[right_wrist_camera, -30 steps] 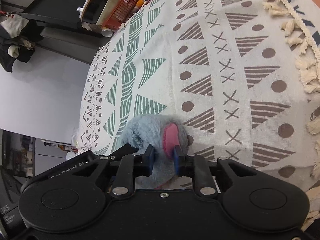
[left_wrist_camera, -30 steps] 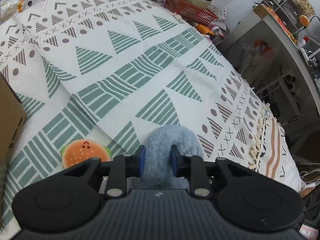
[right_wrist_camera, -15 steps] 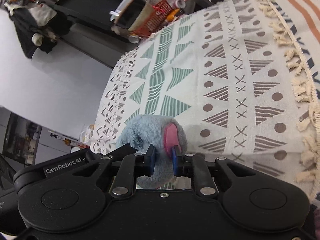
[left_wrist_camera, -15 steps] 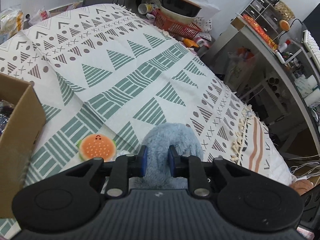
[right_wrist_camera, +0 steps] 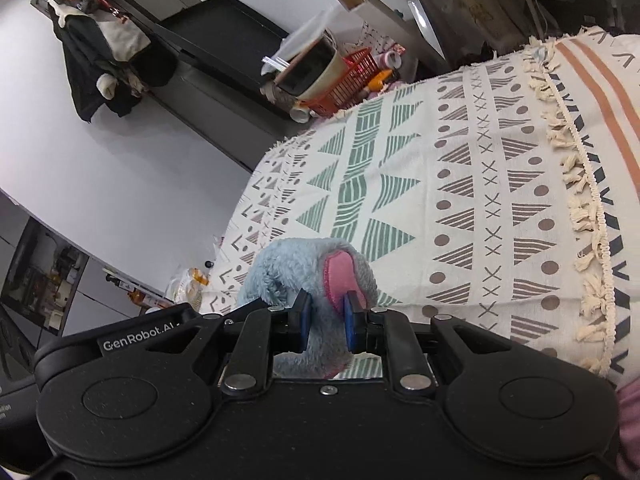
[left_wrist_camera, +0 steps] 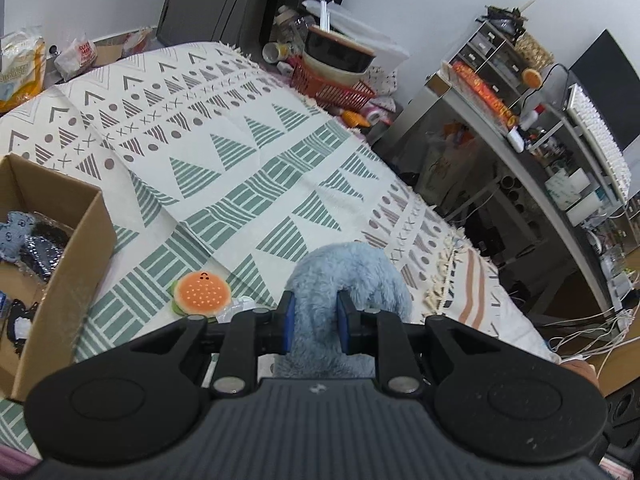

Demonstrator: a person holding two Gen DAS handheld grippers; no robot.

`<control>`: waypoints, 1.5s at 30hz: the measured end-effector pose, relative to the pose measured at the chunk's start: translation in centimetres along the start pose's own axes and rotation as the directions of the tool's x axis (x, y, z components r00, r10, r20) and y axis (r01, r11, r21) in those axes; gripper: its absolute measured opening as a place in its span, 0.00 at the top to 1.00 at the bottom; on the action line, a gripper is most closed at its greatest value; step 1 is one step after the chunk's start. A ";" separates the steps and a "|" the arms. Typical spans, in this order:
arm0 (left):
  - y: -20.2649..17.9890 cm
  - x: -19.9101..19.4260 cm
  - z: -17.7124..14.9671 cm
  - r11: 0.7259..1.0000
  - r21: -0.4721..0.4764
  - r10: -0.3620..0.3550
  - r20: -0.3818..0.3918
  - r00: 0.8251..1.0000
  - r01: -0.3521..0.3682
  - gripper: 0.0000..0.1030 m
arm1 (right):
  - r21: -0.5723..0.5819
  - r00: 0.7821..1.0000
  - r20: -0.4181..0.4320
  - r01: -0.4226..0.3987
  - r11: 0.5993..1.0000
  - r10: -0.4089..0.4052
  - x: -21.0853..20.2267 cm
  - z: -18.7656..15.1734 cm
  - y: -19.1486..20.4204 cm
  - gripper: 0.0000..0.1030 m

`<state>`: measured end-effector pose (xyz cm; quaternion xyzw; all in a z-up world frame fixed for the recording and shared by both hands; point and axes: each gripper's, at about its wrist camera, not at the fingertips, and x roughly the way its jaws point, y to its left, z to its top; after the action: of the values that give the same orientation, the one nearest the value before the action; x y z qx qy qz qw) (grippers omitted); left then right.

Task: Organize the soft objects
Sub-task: 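Carry the grey mouse plush over the cardboard box with both tools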

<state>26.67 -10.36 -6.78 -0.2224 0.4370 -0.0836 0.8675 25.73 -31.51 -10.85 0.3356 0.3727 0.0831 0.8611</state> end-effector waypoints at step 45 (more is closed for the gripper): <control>12.9 -13.4 -0.2 0.987 -0.146 -0.044 0.162 0.986 0.068 0.80 | -0.170 0.997 0.021 -0.065 0.983 0.070 -2.3 -9.2 14.3 0.84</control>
<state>17.76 5.53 -3.15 -0.3058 0.3653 -0.0566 0.8774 19.22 -16.73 -4.93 0.2750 0.3413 0.1391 0.8880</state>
